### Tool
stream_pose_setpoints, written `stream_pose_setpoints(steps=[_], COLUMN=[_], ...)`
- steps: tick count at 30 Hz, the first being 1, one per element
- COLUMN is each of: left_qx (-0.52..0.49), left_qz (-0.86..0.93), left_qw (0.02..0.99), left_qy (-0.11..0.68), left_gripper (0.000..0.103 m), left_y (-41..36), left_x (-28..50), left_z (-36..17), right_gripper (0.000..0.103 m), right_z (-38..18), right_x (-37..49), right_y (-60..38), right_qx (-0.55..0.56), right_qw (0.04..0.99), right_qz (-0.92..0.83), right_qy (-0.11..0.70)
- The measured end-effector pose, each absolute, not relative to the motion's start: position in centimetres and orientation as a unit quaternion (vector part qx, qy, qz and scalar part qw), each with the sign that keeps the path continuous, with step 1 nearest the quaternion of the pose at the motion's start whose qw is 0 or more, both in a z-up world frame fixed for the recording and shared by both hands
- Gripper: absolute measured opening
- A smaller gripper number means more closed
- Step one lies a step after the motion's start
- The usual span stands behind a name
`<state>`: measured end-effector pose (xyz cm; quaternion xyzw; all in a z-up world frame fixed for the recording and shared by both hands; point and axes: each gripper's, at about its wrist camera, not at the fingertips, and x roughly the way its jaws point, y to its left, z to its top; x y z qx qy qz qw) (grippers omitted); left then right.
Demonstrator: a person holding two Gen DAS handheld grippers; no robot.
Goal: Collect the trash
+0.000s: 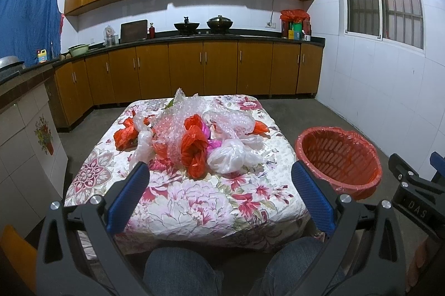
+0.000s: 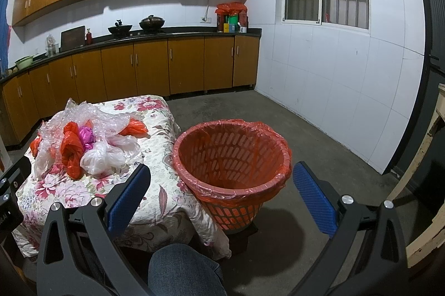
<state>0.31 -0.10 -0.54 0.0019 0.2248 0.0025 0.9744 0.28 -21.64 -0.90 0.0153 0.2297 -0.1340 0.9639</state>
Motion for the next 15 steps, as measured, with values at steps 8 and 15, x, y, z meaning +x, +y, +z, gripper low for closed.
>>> stream_pose_setpoints(steps=[8,15], left_qx=[0.002,0.001], left_qz=[0.002,0.002], left_qw=[0.974,0.974], left_qy=[0.225,0.228], left_gripper=[0.099,0.099], left_y=[0.0,-0.3], left_x=[0.5,0.4], left_z=[-0.8,-2.2], right_gripper=[0.101,0.101], right_z=[-1.0,-0.9], right_x=[0.4,0.6], right_y=[-21.7,-21.5], right_qx=[0.015,0.016], right_qw=[0.964,0.964], right_qz=[-0.134,-0.134], right_qy=[0.230,0.231])
